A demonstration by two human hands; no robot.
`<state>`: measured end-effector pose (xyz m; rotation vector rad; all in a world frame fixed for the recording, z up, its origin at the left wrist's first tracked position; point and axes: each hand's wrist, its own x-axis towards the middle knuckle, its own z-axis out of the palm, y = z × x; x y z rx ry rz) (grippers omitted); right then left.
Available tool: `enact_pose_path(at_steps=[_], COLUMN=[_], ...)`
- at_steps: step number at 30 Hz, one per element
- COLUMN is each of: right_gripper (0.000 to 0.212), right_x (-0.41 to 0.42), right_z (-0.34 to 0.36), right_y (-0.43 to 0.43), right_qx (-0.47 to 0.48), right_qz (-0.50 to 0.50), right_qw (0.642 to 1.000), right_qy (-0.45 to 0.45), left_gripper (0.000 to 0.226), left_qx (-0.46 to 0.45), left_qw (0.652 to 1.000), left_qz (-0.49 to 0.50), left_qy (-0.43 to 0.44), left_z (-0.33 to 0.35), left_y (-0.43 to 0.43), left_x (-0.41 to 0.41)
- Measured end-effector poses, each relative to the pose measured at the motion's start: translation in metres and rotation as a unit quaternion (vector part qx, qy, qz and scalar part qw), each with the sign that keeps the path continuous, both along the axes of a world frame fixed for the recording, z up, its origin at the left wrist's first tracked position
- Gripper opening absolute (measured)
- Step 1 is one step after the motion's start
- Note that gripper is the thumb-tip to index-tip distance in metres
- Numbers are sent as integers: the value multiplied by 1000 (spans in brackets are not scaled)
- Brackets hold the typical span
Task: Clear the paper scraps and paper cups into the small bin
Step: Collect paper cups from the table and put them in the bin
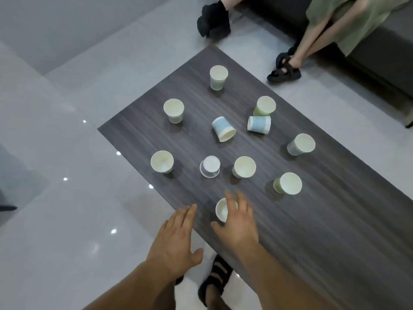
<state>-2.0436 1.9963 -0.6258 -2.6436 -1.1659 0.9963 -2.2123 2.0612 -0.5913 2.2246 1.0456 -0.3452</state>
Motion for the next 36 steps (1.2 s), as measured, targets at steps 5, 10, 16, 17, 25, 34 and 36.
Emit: enact_pose_path(at_steps=[5, 10, 16, 17, 25, 34, 36], right_gripper=[70, 70, 74, 70, 63, 75, 70], right_x=[3, 8, 19, 24, 120, 167, 141], right_z=[-39, -32, -19, -17, -12, -54, -52], right_y=[16, 10, -4, -6, -23, -30, -46], right_qx=[13, 121, 158, 162, 227, 58, 43], right_qz=[-49, -216, -259, -262, -178, -134, -120], right_qw=[999, 959, 915, 909, 944, 989, 992], right_qy=[16, 139, 267, 280, -158, -23, -14], left_gripper=[99, 100, 79, 74, 66, 108, 109], left_qx=[-47, -89, -147, -150, -121, -94, -94], left_qw=[998, 988, 976, 975, 983, 990, 990], left_qz=[-9, -59, -92, -96, -60, -60, -77], left_qy=[-36, -114, -135, -136, -123, -83, -67], left_z=[-47, -61, -76, -77, -78, -63, -55], left_y=[33, 52, 60, 58, 36, 29, 23], left_x=[5, 40, 71, 73, 79, 92, 94])
